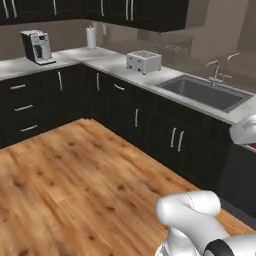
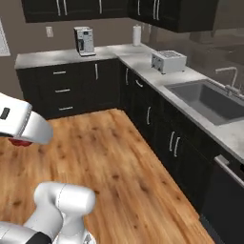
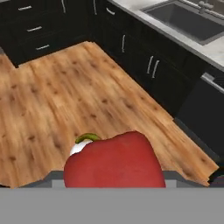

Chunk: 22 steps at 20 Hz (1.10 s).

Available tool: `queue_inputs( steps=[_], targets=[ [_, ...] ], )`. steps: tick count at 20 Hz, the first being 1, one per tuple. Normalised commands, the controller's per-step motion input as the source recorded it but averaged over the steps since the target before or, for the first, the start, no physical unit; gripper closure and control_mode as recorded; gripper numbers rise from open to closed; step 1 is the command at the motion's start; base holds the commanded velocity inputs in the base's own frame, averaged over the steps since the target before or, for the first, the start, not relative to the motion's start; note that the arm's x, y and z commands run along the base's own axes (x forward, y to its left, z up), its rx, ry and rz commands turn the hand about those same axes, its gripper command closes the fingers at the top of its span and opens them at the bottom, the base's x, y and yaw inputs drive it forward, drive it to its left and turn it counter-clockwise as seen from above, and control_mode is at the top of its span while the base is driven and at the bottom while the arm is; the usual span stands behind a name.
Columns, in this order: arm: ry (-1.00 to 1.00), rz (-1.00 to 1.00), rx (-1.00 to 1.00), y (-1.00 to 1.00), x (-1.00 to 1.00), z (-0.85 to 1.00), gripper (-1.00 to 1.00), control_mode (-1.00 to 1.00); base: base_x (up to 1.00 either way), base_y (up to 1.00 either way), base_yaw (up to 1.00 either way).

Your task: Take the bell pepper, bell pepper, and orange from the freezer and place them in the bowl on the counter.

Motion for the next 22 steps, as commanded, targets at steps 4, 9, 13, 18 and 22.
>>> queue_inputs(
  steps=[4, 9, 13, 18, 22],
  targets=[
    [0.0, 0.0, 0.0, 0.0, 0.0, 0.0, 1.0, 1.0, 0.25, 0.0, -0.79],
    [0.0, 0.0, 0.0, 0.0, 0.0, 0.0, 1.0, 1.0, 0.26, 0.0, -0.79],
    [0.0, 0.0, 0.0, 0.0, 0.0, 0.0, 1.0, 1.0, 0.27, 0.0, -0.78],
    [0.0, 0.0, 0.0, 0.0, 0.0, 0.0, 1.0, 1.0, 0.33, 0.0, -0.76],
    [0.0, 0.0, 0.0, 0.0, 0.0, 0.0, 1.0, 1.0, 0.57, 0.02, -0.65]
  ],
)
